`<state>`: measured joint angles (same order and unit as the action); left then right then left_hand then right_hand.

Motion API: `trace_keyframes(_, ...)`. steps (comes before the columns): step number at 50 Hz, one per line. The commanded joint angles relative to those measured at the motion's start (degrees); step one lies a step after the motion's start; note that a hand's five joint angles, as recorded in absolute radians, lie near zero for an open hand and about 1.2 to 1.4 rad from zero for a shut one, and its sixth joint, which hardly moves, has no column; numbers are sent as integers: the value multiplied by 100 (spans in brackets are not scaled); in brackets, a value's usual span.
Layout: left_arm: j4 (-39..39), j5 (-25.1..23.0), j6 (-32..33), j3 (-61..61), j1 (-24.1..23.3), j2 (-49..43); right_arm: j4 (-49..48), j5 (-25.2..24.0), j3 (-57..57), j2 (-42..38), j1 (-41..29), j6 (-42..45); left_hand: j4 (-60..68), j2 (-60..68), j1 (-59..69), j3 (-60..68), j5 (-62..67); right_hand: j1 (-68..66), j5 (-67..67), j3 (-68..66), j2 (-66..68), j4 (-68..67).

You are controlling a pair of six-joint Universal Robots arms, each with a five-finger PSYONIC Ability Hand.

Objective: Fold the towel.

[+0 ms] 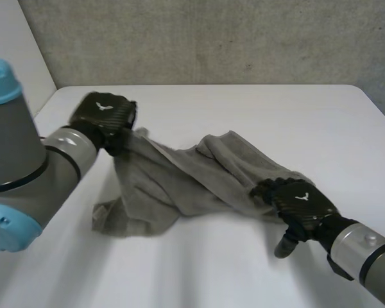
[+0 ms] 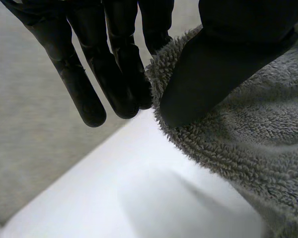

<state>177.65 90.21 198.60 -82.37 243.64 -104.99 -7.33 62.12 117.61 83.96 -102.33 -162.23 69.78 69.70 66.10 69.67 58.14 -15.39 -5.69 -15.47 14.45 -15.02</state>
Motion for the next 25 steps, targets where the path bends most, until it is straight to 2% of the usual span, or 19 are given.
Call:
trace_keyframes(1, 963, 331, -32, -736, 140, 260, 4, 282, -475, -11, -795, -133, 1022, 1030, 1390, 1033, 1186, -8, 22, 0, 102, -45)
trace_keyframes(2, 964, 331, -32, -737, 140, 260, -22, 501, -624, -38, -1006, -281, 1022, 1030, 1390, 1033, 1186, 9, 39, 17, 85, -28)
trace_keyframes(3, 1095, 348, -32, -841, 140, 260, -23, 503, -626, -38, -1008, -283, 1022, 1030, 1390, 1033, 1186, 9, 39, 17, 85, -28)
trace_keyframes(5, 1202, 357, -32, -921, 140, 260, -180, 1054, -949, -230, -1454, -563, 1022, 1030, 1390, 1033, 1186, 110, 139, 117, -15, 72)
trace_keyframes(8, 1342, 375, -41, -1036, 123, 277, -277, 1321, -1109, -363, -1667, -643, 1022, 1030, 1390, 1033, 1186, 177, 207, 185, -83, 140)
trace_keyframes(10, 1377, 375, -41, -1088, 123, 286, -435, 1784, -1389, -573, -1982, -687, 1022, 1030, 1390, 1033, 1186, 412, 441, 419, -317, 374)
trace_keyframes(11, 1412, 375, -41, -1123, 123, 286, -436, 1786, -1390, -574, -1983, -687, 1022, 1030, 1390, 1033, 1186, 413, 442, 421, -319, 375)
trace_keyframes(13, 1430, 384, -41, -1150, 123, 313, -558, 2110, -1705, -836, -2237, -713, 1022, 1030, 1390, 1033, 1186, 513, 543, 521, -419, 476)
trace_keyframes(18, 1430, 384, -50, -1229, 132, 409, -611, 2296, -2173, -1198, -2493, -740, 1022, 1030, 1390, 1033, 1186, 539, 569, 547, -445, 502)
trace_keyframes(20, 1474, 384, -163, -1317, 140, 505, -577, 2366, -2698, -1801, -2695, -740, 1022, 1030, 1390, 1033, 1186, 539, 569, 547, -445, 502)
trace_keyframes(25, 1605, 366, -348, -1413, 158, 611, -559, 2560, -3113, -2455, -2757, -687, 1022, 1030, 1390, 1033, 1186, 539, 569, 547, -445, 502)
